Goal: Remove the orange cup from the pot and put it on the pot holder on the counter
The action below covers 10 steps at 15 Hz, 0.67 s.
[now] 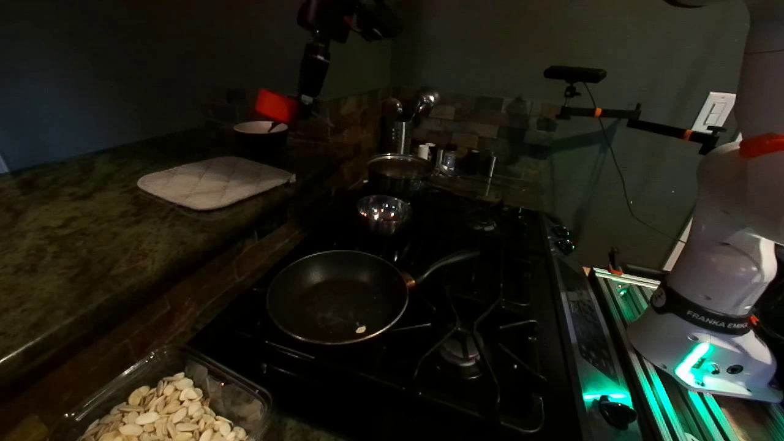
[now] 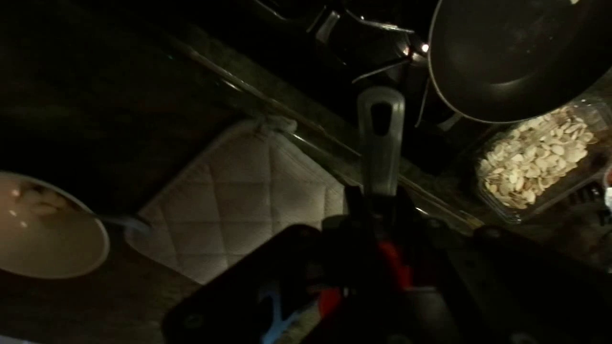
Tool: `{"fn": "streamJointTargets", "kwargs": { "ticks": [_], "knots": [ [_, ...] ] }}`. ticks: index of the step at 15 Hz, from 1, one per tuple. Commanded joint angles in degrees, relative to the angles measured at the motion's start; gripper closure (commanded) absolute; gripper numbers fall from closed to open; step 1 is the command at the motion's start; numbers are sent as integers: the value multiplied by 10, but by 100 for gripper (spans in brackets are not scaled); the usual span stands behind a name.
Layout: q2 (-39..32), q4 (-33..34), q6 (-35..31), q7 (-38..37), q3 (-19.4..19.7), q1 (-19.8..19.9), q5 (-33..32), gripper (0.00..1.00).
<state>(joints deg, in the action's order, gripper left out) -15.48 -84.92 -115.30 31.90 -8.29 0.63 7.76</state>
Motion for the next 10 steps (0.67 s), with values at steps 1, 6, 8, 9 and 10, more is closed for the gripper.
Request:
{"fn": "streamJointTargets", "kwargs": {
  "ticks": [1, 6, 8, 9, 10],
  "knots": [
    [-44, 70, 28, 71, -19, -17, 7, 96],
    [-126, 178, 67, 135, -33, -54, -31, 96],
    [-163, 229, 90, 159, -31, -72, -62, 96],
    [-183, 252, 98, 170, -26, -82, -84, 96],
    [-198, 274, 104, 181, -25, -88, -97, 96]
  ]
}}
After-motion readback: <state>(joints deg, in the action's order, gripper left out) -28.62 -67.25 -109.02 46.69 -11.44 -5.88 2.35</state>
